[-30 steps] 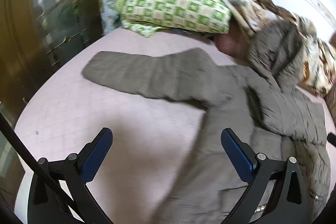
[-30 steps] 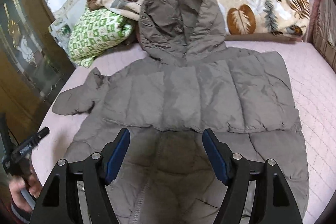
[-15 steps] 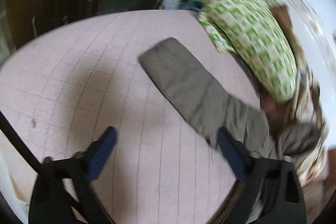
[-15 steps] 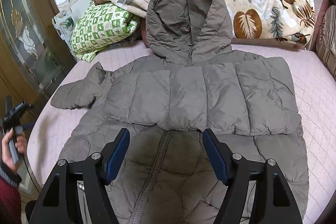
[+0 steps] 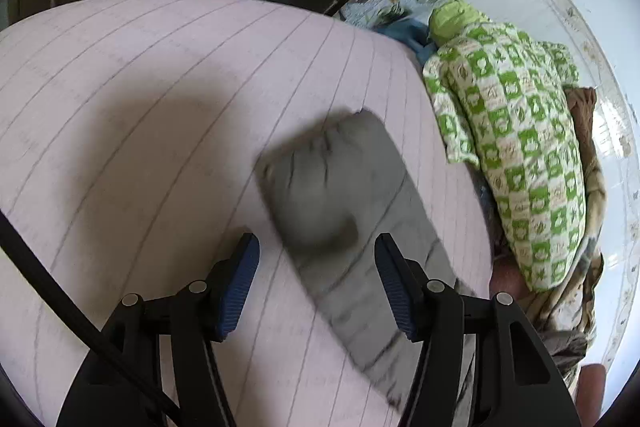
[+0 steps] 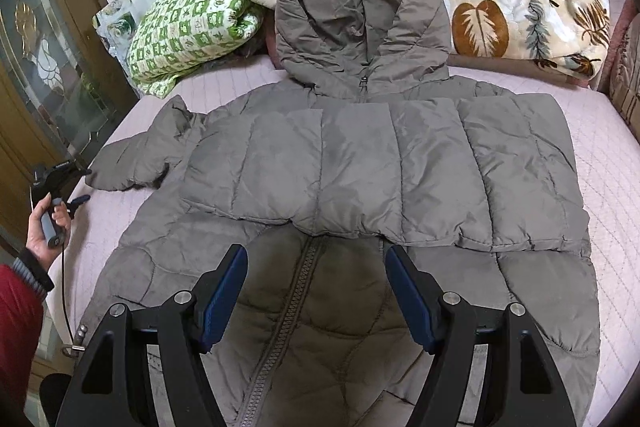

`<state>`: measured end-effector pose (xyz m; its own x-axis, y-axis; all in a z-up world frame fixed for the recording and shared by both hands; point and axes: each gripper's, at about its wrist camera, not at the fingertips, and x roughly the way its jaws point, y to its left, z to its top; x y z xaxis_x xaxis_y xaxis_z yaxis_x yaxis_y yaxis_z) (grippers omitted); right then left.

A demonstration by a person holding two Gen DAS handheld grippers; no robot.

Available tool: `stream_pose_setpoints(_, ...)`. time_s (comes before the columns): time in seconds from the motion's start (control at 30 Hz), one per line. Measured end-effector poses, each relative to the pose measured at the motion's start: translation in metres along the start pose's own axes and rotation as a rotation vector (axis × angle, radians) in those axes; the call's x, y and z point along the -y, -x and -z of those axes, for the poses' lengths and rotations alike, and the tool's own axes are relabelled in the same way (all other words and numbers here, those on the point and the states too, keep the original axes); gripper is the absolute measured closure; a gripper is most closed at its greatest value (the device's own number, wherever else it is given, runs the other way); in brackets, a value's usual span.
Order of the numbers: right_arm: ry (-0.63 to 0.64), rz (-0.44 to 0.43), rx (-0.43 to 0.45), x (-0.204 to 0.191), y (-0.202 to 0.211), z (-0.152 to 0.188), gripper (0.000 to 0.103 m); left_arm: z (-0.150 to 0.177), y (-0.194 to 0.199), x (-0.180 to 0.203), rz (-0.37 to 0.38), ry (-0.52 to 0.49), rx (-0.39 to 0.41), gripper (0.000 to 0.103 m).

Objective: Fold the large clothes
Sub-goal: 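Grasp the remaining sleeve cuff with the left gripper, then carry the sleeve across the jacket body over the first sleeve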

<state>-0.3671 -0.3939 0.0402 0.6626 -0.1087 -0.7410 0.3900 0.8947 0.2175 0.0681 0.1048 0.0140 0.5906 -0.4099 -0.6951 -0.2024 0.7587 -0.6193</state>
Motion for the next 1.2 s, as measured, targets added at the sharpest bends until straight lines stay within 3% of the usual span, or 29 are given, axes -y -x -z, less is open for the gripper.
stream_pose_setpoints(0.17, -0.008, 0.009, -0.010, 0.005, -0.005, 0.001, 0.027, -0.006, -0.018, 0.006, 0.015, -0.010, 0.063, 0.045)
stream_pose_setpoints(0.2, -0.013, 0.013, -0.009, 0.006, -0.006, 0.001, 0.027, -0.005, -0.019, 0.007, 0.006, -0.008, 0.084, 0.054)
stream_pose_setpoints(0.23, -0.018, 0.017, -0.007, 0.007, -0.007, 0.001, 0.027, -0.004, -0.021, 0.008, -0.025, -0.014, 0.102, 0.075)
stream_pose_setpoints(0.33, -0.025, 0.029, -0.003, 0.009, -0.008, 0.000, 0.027, -0.004, -0.022, 0.003, -0.007, -0.009, 0.117, 0.085)
stream_pose_setpoints(0.47, -0.035, 0.037, 0.007, 0.013, -0.006, -0.001, 0.027, -0.007, -0.012, 0.009, 0.015, -0.036, 0.129, 0.088)
stream_pose_setpoints(0.63, -0.064, 0.045, 0.037, 0.022, 0.004, -0.003, 0.027, -0.007, 0.019, 0.045, 0.052, -0.127, 0.167, 0.088)
stream_pose_setpoints(0.97, -0.134, 0.038, 0.092, 0.043, 0.030, -0.008, 0.027, 0.017, 0.112, 0.155, 0.192, -0.360, 0.259, 0.089)
stream_pose_setpoints(1.2, -0.194, 0.043, 0.149, 0.066, 0.056, -0.012, 0.027, 0.070, 0.189, 0.248, 0.343, -0.534, 0.292, 0.089)
